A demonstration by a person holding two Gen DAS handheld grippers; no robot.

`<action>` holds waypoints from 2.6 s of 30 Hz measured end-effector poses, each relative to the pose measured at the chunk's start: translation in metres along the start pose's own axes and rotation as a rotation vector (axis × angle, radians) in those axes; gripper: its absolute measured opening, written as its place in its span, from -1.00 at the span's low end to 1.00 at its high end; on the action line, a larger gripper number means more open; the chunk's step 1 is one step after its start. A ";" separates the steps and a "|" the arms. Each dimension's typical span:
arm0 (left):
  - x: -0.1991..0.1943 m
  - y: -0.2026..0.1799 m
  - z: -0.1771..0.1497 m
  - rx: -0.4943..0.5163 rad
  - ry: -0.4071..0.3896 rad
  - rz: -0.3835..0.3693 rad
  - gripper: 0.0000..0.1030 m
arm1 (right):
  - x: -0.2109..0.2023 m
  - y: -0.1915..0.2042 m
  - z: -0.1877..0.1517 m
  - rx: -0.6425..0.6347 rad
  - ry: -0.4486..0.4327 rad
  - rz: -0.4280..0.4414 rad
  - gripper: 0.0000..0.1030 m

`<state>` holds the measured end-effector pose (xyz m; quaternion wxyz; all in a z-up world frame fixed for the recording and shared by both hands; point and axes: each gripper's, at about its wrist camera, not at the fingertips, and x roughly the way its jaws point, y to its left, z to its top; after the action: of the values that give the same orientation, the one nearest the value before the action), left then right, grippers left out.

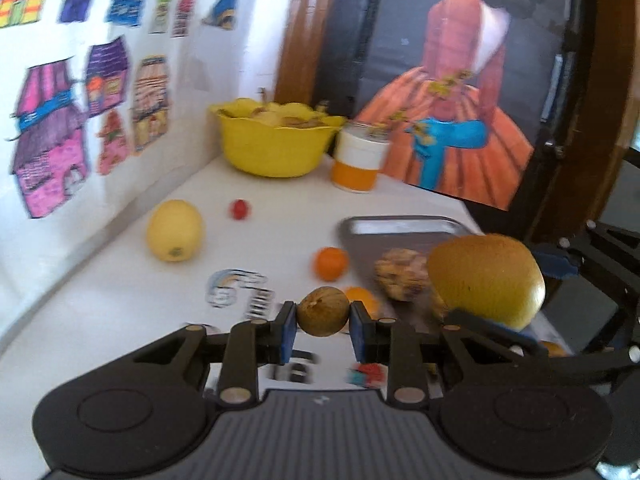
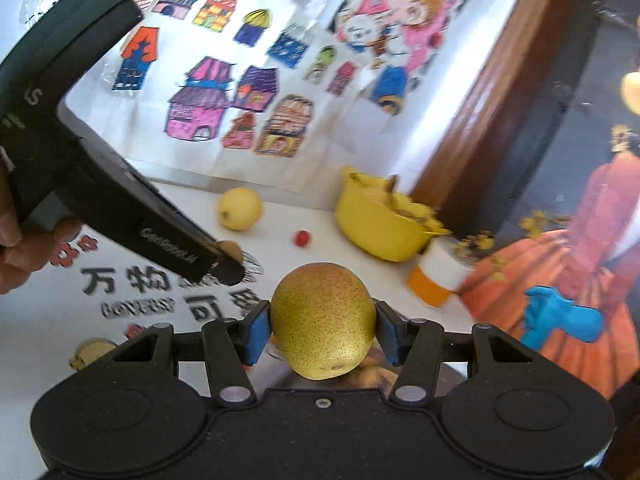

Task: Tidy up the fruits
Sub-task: 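Carry the brown fruit and pear onto the tray and open both grippers, then withdraw both grippers from the tray, then move the left gripper toward the yellow lemon while the right approaches an orange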

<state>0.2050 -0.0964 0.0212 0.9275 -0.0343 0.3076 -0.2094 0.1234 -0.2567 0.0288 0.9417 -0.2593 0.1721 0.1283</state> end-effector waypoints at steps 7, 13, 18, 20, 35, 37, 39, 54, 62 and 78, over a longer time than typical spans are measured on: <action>0.000 -0.047 -0.018 0.054 0.035 -0.102 -0.41 | -0.023 -0.029 -0.026 0.081 0.015 -0.081 0.09; 0.010 -0.073 -0.030 0.095 0.074 -0.124 -0.41 | -0.022 -0.051 -0.049 0.159 0.042 -0.123 0.09; 0.017 -0.083 -0.036 0.118 0.113 -0.127 -0.40 | -0.015 -0.061 -0.066 0.213 0.065 -0.136 0.10; 0.019 -0.086 -0.038 0.128 0.124 -0.127 -0.40 | -0.012 -0.064 -0.071 0.230 0.072 -0.138 0.10; 0.035 -0.094 -0.043 0.128 0.178 -0.113 -0.40 | 0.005 -0.087 -0.092 0.425 0.137 -0.030 0.10; 0.037 -0.094 -0.043 0.119 0.186 -0.115 -0.40 | 0.005 -0.088 -0.092 0.438 0.142 -0.015 0.11; 0.038 -0.092 -0.043 0.110 0.192 -0.115 -0.40 | 0.006 -0.089 -0.091 0.443 0.144 -0.009 0.11; 0.012 -0.082 -0.041 0.056 0.143 -0.103 0.04 | -0.019 -0.085 -0.080 0.432 0.077 -0.085 0.67; -0.021 -0.051 -0.039 -0.025 0.053 -0.022 0.93 | -0.050 -0.070 -0.067 0.447 0.042 -0.144 0.99; -0.059 0.067 -0.031 -0.080 0.052 0.237 0.99 | -0.049 0.006 0.014 0.425 0.078 0.129 0.99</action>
<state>0.1686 -0.0095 0.0167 0.9354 -0.0293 0.3416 -0.0865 0.0807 -0.2521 0.0562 0.9576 -0.0482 0.2478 0.1390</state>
